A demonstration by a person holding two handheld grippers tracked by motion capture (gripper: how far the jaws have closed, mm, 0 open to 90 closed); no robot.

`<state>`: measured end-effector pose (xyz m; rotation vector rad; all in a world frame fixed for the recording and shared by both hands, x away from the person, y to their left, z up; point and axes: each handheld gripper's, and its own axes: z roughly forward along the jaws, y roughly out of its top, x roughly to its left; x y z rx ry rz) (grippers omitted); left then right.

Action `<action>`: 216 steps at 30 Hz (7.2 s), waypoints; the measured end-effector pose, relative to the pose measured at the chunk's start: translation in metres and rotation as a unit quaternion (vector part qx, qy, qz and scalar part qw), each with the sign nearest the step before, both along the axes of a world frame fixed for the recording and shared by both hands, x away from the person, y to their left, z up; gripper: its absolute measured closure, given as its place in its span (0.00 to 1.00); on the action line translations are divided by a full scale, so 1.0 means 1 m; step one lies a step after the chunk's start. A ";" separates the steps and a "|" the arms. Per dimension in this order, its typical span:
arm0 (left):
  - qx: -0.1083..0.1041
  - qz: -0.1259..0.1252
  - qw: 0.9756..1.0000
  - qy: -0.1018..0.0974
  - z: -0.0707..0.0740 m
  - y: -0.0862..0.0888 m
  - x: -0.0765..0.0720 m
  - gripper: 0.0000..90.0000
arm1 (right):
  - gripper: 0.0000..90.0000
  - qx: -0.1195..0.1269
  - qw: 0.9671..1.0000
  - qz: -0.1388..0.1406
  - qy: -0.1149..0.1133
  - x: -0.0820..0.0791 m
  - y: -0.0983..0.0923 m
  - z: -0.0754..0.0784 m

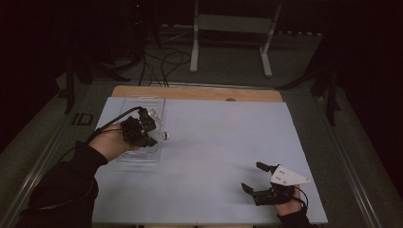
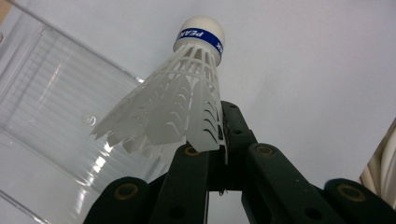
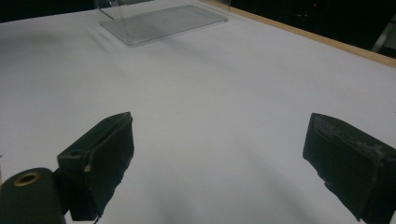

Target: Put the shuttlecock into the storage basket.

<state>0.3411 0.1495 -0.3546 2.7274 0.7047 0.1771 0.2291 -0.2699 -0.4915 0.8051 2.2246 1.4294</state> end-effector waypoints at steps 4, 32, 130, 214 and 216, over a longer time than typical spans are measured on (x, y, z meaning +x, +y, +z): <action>0.001 0.000 1.000 -0.003 -0.002 0.010 0.003 1.00 | 0.10 -0.001 1.000 -0.002 -0.001 0.000 0.000 0.000; -0.003 -0.063 0.998 -0.003 -0.020 0.050 0.019 1.00 | 0.10 -0.008 1.000 -0.003 0.002 0.000 0.002 0.000; -0.091 0.061 0.994 0.007 -0.046 0.025 0.033 0.00 | 0.10 -0.016 1.000 -0.008 0.006 0.001 0.001 -0.001; -0.201 -0.082 0.976 0.012 -0.118 -0.021 -0.061 0.00 | 0.10 -0.023 1.000 -0.002 0.011 0.001 0.002 -0.002; -0.206 -0.074 0.976 0.011 -0.120 -0.018 -0.064 0.00 | 0.10 -0.024 1.000 -0.002 0.011 0.001 0.002 -0.002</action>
